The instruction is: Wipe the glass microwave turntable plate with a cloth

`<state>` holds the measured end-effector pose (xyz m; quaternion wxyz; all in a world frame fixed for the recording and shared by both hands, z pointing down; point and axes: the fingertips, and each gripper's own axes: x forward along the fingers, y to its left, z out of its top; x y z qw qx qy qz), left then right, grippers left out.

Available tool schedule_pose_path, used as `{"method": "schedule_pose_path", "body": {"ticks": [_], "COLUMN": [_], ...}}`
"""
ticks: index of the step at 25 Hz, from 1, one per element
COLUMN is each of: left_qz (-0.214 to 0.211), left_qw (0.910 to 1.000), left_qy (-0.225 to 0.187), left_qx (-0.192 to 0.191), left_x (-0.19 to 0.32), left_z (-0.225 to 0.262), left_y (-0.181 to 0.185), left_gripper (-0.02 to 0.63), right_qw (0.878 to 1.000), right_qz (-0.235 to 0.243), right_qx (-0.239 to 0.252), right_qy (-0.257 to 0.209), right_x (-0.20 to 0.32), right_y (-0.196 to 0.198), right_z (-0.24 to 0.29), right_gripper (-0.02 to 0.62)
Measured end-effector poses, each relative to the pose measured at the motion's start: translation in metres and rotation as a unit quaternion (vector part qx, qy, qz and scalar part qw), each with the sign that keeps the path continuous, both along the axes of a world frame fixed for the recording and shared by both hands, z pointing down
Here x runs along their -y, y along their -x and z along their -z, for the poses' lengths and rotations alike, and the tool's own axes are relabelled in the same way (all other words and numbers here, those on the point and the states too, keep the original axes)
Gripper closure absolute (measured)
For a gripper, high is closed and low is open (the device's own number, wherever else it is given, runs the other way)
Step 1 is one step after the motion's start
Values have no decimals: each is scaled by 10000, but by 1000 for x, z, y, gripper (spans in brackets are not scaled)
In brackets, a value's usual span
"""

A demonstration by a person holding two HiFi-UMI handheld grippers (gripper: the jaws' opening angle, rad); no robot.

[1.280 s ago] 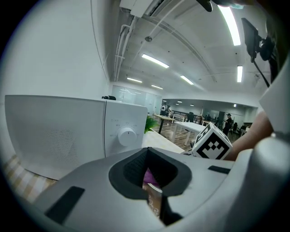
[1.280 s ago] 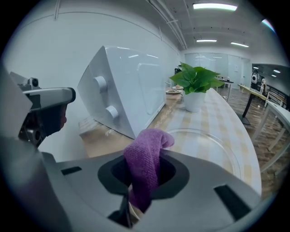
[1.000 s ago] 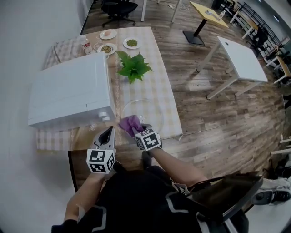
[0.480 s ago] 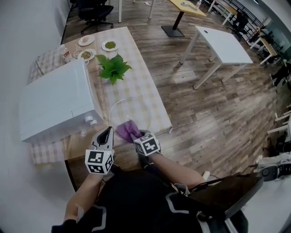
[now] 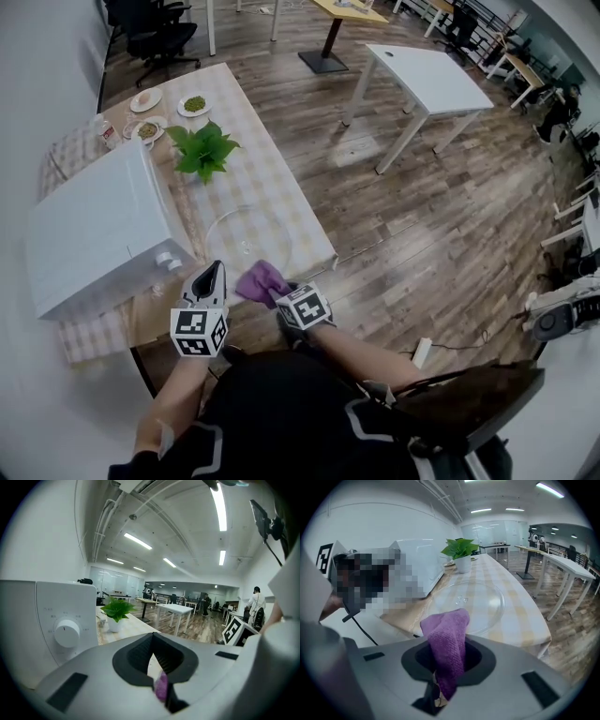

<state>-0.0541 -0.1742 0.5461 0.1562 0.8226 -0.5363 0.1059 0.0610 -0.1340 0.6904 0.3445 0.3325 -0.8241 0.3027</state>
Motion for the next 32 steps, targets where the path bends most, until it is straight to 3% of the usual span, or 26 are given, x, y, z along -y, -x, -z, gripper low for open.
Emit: {"method": "schedule_pose_path", "body": {"ticks": [5,10,14,22,27,32], "left_qz": [100,212,282,659,804,817], "left_qw": [9999,9997,9996,9976,9965,9964], "left_qy": [7,-3,-53,-159,-61,37], "left_qx": [-56,-86,-74,163,208,235], "left_x": [4,8,9,8,4,2], "left_z": [-3,1,7,19,16,9], "left_y": [1,4,8,28,38,38], "left_gripper": [600,600,600,600,600,600], "right_qw": [9993,9963,9945,9934,9938,9962], "right_qz": [12,7,-39,-234,-679,-657], "right_qx": [377,709,707,687,575,288], "right_qy": [-80,-495,-772,-886,-671,-495], "right_x": [4,48,95,163,175,157], "right_y": [-3,-2,0,9,-4,-15], "right_z": [23,62,73,65,38,14], "right_gripper": [526,526,526,526,526,526]}}
